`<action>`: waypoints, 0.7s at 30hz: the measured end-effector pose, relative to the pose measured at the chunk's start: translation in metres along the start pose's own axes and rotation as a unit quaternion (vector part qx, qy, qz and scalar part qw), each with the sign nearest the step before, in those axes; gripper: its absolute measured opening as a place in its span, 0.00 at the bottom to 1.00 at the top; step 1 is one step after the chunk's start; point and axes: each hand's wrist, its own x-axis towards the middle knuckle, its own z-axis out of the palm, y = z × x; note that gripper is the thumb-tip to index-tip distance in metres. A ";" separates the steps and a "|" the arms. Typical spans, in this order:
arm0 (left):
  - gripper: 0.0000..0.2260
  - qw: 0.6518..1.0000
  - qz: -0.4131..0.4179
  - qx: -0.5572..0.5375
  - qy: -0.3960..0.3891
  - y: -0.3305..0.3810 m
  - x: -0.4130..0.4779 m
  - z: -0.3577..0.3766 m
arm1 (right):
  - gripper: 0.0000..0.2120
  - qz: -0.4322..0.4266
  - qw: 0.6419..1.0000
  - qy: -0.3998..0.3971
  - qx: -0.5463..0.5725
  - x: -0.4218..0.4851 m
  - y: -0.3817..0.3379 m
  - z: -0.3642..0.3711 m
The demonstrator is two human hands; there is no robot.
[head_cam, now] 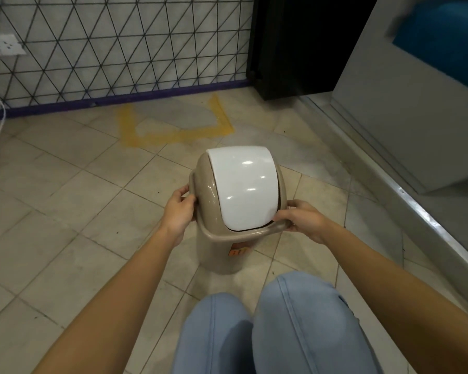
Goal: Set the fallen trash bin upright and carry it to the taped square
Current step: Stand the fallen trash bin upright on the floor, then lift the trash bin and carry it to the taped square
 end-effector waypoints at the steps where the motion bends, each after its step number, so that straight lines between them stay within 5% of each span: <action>1: 0.19 1.000 -0.003 -0.007 -0.001 -0.003 -0.001 -0.001 | 0.29 0.001 1.000 0.004 -0.002 0.000 0.001 0.000; 16: 0.21 0.999 0.001 0.042 0.033 -0.017 -0.005 -0.018 | 0.40 -0.011 0.997 -0.004 -0.075 -0.009 0.004 0.017; 21: 0.21 0.990 0.062 0.097 0.080 -0.016 -0.011 -0.018 | 0.56 -0.095 0.981 0.036 -0.166 -0.012 0.004 0.016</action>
